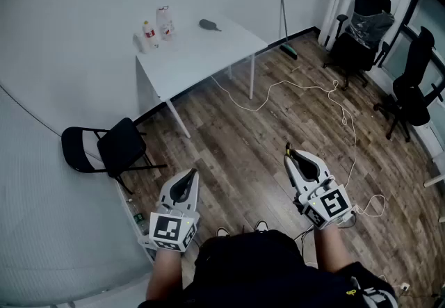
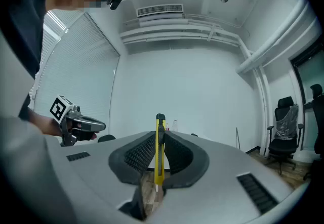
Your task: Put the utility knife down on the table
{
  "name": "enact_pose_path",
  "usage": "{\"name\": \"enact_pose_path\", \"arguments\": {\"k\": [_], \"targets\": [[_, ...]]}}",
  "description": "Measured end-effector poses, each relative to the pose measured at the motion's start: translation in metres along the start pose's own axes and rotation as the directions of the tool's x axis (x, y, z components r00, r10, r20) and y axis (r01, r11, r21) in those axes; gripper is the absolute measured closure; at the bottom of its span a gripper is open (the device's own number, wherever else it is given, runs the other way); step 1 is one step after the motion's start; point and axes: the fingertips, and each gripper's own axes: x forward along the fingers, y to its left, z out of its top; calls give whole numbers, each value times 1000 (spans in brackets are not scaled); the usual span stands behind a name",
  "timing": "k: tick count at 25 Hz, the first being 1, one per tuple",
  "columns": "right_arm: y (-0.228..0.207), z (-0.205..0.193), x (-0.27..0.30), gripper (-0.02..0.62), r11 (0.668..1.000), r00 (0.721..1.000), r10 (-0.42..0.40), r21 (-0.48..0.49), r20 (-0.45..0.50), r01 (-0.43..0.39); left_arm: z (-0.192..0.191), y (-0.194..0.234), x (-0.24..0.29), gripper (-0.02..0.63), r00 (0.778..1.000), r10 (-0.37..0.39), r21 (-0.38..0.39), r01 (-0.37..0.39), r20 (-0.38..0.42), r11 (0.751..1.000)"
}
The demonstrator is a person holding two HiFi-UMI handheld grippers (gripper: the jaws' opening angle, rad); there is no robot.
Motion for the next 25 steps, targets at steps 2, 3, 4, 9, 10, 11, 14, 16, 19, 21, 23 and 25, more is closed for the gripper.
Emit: {"name": "enact_pose_path", "arguments": {"k": [2, 3, 4, 9, 10, 11, 14, 16, 19, 21, 23, 25], "targets": [[1, 0, 2, 532, 1000, 1000, 0, 1, -3, 0, 0, 0, 0, 583, 1000, -6, -4, 6, -2, 1000], [2, -1, 3, 531, 1000, 1000, 0, 1, -4, 0, -1, 1, 0, 583, 1000, -8, -6, 8, -2, 1000], [2, -1, 3, 532, 1000, 1000, 0, 0, -6, 0, -1, 1, 0, 583, 1000, -9, -7, 9, -1, 1000], [8, -4, 7, 531, 1000, 1000, -7, -7, -13, 7, -4, 7, -3, 583, 1000, -17, -14, 17, 2, 1000], [10, -5, 8, 532, 1000, 1000, -9, -8, -13, 9, -5, 9, -3, 583, 1000, -20, -14, 20, 2, 1000], [11, -5, 9, 532, 1000, 1000, -10, -8, -13, 10, -6, 10, -4, 583, 1000, -22, -14, 22, 2, 1000], [17, -2, 12, 532, 1000, 1000, -19, 20, 0, 19, -6, 15, -8, 583, 1000, -29, -15, 29, 4, 999], [21, 1, 16, 532, 998, 1000, -23, 51, 17, 22, -6, 19, -12, 583, 999, -37, -19, 37, 6, 999], [30, -2, 22, 532, 999, 999, -35, 36, 2, 35, -9, 31, -19, 583, 999, -44, -24, 45, 8, 999], [41, -4, 29, 532, 999, 999, -36, 24, -9, 36, -12, 41, -27, 583, 999, -46, -30, 46, 10, 998], [55, -6, 35, 532, 999, 999, -33, 14, -14, 33, -18, 51, -35, 583, 999, -50, -37, 50, 12, 998], [71, -8, 39, 532, 999, 1000, -27, 17, -10, 27, -24, 59, -45, 583, 998, -56, -40, 56, 5, 998]]}}
